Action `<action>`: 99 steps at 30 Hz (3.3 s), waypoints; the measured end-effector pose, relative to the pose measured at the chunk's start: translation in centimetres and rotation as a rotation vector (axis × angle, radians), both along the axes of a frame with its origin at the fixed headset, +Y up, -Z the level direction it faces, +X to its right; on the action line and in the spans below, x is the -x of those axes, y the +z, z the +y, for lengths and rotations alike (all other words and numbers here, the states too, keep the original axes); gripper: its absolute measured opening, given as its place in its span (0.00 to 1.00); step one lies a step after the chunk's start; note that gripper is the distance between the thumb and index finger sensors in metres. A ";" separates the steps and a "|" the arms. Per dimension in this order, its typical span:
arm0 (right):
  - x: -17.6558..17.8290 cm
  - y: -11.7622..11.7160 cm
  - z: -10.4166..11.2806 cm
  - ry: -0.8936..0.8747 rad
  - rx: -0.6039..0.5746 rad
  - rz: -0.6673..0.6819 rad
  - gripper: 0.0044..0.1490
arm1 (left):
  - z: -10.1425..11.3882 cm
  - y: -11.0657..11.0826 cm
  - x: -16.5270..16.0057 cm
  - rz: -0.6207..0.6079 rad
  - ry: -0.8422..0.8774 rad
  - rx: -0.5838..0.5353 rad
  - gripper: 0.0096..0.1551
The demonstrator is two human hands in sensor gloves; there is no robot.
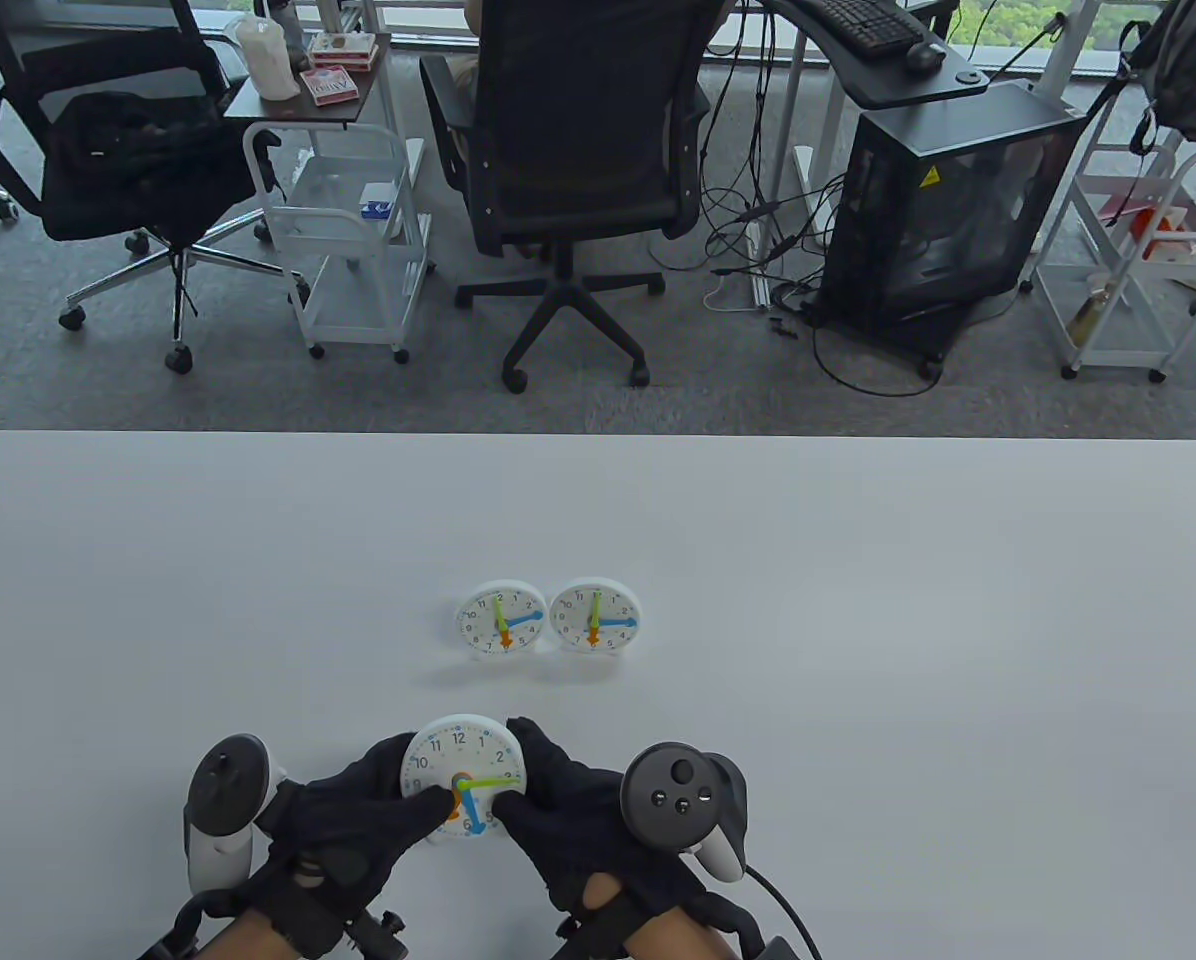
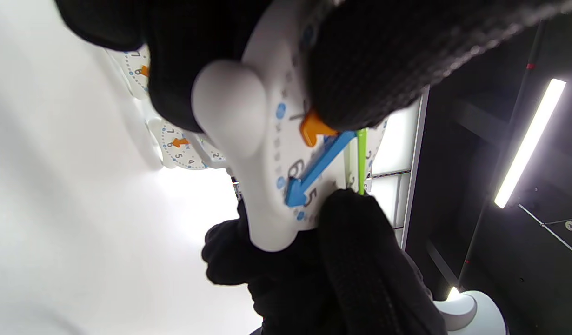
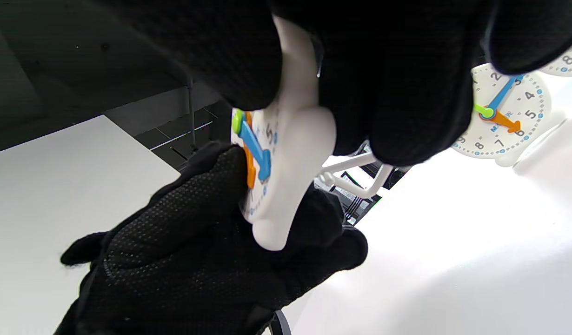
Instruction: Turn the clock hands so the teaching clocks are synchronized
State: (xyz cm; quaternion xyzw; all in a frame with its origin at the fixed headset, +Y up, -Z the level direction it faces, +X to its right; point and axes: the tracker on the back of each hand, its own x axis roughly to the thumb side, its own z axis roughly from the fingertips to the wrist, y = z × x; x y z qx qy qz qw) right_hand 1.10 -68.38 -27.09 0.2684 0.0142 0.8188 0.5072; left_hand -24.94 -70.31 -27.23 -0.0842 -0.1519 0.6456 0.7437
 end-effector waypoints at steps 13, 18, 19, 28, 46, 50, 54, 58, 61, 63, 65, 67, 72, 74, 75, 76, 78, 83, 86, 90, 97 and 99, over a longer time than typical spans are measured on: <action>0.2 0.1 0.0 0.007 -0.010 0.002 0.45 | 0.1 0.0 0.0 0.002 -0.014 -0.005 0.35; 0.2 0.1 0.0 0.009 -0.020 -0.002 0.45 | 0.1 0.0 0.0 0.005 -0.013 -0.010 0.35; 0.2 0.1 0.0 0.009 -0.018 0.000 0.44 | 0.0 0.0 0.0 0.006 -0.016 -0.011 0.35; 0.2 0.1 0.0 0.004 -0.014 0.002 0.45 | 0.0 0.0 0.0 0.011 -0.020 -0.019 0.35; 1.4 1.1 0.5 0.148 -0.122 -0.004 0.70 | 0.1 0.3 0.1 0.041 -0.018 -0.050 0.36; 1.5 1.3 0.6 0.189 -0.154 -0.029 0.71 | 0.1 0.4 -0.1 0.046 -0.025 -0.062 0.35; 1.6 1.4 0.7 0.218 -0.182 -0.044 0.70 | 0.1 0.6 -0.2 0.046 -0.023 -0.066 0.35; 1.6 1.4 0.7 0.233 -0.188 -0.048 0.70 | 0.0 0.6 -0.2 0.048 -0.030 -0.066 0.35; 1.6 1.4 0.8 0.228 -0.179 -0.044 0.69 | 0.0 0.6 -0.2 0.049 -0.032 -0.069 0.35; 1.6 1.4 0.8 0.228 -0.178 -0.042 0.69 | 0.0 0.6 -0.2 0.050 -0.034 -0.072 0.35; 1.6 1.3 0.8 0.230 -0.180 -0.040 0.69 | 0.0 0.6 -0.2 0.050 -0.034 -0.071 0.35; 1.6 1.3 0.8 0.228 -0.177 -0.034 0.68 | 0.0 0.6 -0.2 0.049 -0.033 -0.069 0.35; 1.5 1.3 0.8 0.223 -0.173 -0.025 0.66 | 0.0 0.6 -0.3 0.046 -0.031 -0.067 0.35; 1.5 1.2 0.8 0.220 -0.169 -0.020 0.66 | 0.0 0.6 -0.3 0.044 -0.028 -0.065 0.35; 1.5 1.2 0.8 0.219 -0.168 -0.019 0.66 | 0.0 0.6 -0.3 0.042 -0.027 -0.062 0.35; 1.5 1.2 0.8 0.218 -0.166 -0.017 0.65 | 0.0 0.6 -0.3 0.041 -0.026 -0.060 0.35; 1.4 1.2 0.8 0.212 -0.167 -0.014 0.64 | 0.0 0.6 -0.4 0.038 -0.024 -0.056 0.35; 1.4 1.2 0.9 0.196 -0.177 -0.010 0.62 | 0.1 0.5 -0.3 0.040 -0.022 -0.064 0.36; 1.3 1.1 0.9 0.188 -0.179 -0.007 0.61 | 0.2 0.5 -0.2 0.043 -0.027 -0.072 0.36; 1.2 1.2 1.0 0.176 -0.184 -0.008 0.58 | 0.1 0.5 -0.2 0.041 -0.023 -0.072 0.36; 1.0 1.1 1.0 0.159 -0.189 -0.012 0.54 | 0.0 0.5 -0.3 0.033 -0.016 -0.064 0.36; 0.9 1.1 1.0 0.156 -0.192 -0.013 0.53 | 0.0 0.5 -0.3 0.033 -0.017 -0.066 0.36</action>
